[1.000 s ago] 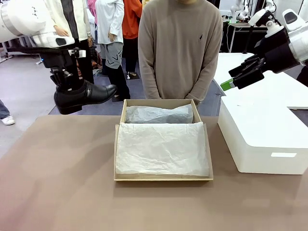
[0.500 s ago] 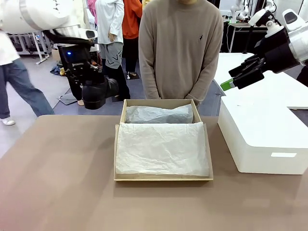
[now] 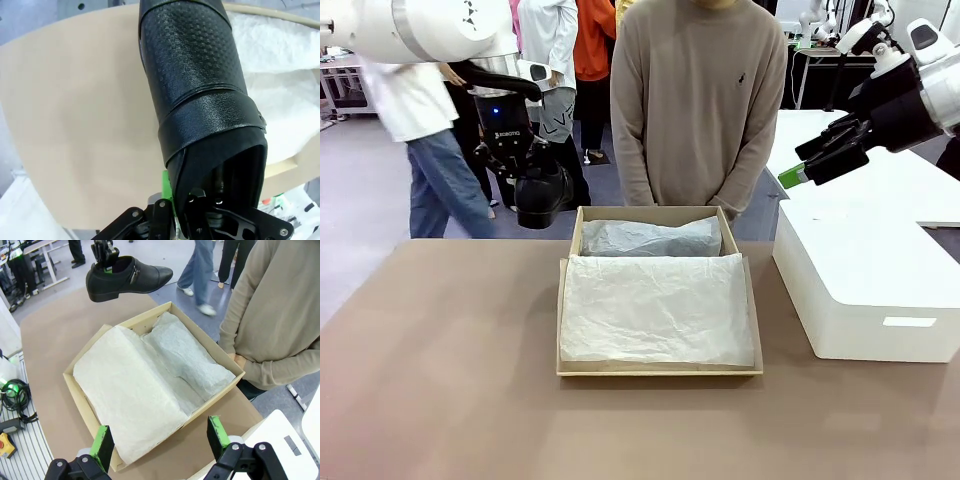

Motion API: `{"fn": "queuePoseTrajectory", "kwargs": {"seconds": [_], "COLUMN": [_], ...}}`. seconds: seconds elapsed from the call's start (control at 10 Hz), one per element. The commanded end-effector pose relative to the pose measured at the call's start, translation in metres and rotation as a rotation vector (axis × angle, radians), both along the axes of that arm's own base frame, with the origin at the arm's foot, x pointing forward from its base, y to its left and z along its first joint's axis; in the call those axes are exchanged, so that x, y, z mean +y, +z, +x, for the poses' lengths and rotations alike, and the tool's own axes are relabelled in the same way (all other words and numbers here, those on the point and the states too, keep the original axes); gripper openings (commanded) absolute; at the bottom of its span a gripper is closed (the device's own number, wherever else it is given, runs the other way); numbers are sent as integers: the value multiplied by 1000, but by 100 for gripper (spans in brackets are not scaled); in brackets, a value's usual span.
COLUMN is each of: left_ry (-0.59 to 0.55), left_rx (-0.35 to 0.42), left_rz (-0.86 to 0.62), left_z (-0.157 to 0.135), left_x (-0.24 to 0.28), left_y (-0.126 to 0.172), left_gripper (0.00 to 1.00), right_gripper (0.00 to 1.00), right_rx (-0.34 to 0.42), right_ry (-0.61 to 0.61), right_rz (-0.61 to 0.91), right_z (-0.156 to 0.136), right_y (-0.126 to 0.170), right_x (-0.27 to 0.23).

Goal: Pack the shoes into the box.
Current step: Place the other shoe of the Shoes into the Shoes Box.

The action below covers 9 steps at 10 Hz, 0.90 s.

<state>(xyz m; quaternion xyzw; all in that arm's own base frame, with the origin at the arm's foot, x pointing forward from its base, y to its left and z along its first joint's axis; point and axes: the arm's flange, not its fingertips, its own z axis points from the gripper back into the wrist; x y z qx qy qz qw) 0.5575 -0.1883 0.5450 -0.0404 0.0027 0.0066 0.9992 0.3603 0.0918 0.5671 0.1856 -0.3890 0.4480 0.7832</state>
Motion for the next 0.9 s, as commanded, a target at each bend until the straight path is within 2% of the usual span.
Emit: {"fn": "queuePoseTrajectory", "kwargs": {"seconds": [0.0, 0.4, 0.6, 0.8], "left_ry": [-24, -8, 197, 386], "left_rx": [3, 6, -48, -19], "left_rz": [-19, -1, 8, 4], "left_z": [0, 2, -5, -13], "left_x": [8, 2, -24, -58], "left_y": [2, -3, 9, 17], "left_gripper": [0, 0, 0, 0], "right_gripper": [100, 100, 100, 100], "right_rx": [-15, -15, -15, -15], "right_ry": [23, 23, 23, 23], "right_rz": [16, 16, 16, 16], "right_z": [4, 4, 4, 4], "right_y": [-1, -1, -1, -1], "right_x": [-1, -1, -1, -1]}}
